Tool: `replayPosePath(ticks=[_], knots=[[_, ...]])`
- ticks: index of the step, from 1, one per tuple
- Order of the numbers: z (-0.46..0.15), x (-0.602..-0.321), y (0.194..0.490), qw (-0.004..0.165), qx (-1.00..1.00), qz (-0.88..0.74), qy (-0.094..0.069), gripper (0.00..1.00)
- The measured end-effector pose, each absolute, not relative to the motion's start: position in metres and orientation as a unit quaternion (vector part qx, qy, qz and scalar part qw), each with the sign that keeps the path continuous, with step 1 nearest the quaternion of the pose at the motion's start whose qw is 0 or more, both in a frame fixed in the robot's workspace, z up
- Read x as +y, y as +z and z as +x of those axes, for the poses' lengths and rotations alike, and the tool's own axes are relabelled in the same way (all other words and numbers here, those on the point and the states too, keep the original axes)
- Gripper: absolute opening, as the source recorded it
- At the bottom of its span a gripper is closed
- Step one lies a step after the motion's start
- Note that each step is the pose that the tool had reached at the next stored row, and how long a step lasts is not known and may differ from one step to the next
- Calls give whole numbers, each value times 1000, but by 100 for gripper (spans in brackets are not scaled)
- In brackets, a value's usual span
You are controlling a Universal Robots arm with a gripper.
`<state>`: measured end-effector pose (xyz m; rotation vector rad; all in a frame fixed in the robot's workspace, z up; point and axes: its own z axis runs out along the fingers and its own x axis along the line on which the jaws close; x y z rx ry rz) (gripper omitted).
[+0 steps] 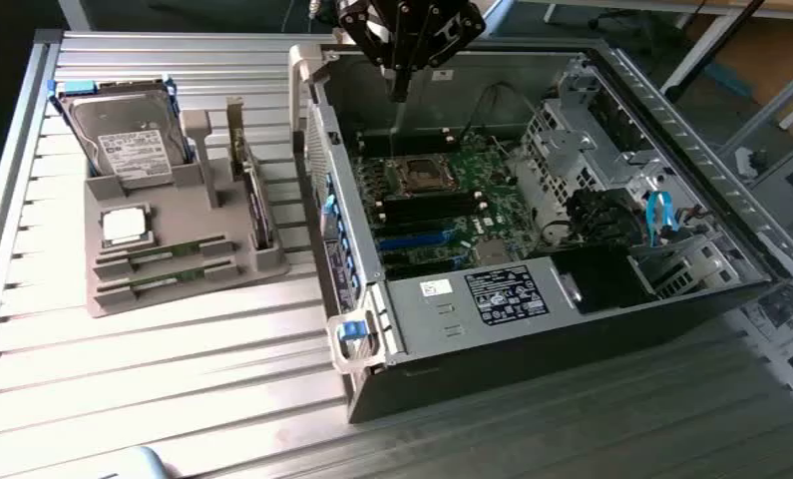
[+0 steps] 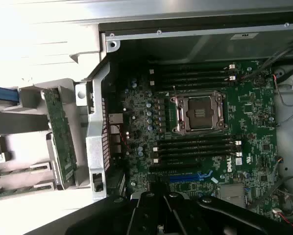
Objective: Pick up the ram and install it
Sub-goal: 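Reach for the ram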
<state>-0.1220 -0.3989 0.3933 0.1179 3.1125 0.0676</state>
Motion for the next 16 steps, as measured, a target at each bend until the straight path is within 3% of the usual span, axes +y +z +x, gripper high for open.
replayPosePath(ticks=[16], knots=[[-128,-399,393,13,999,38,22,11]])
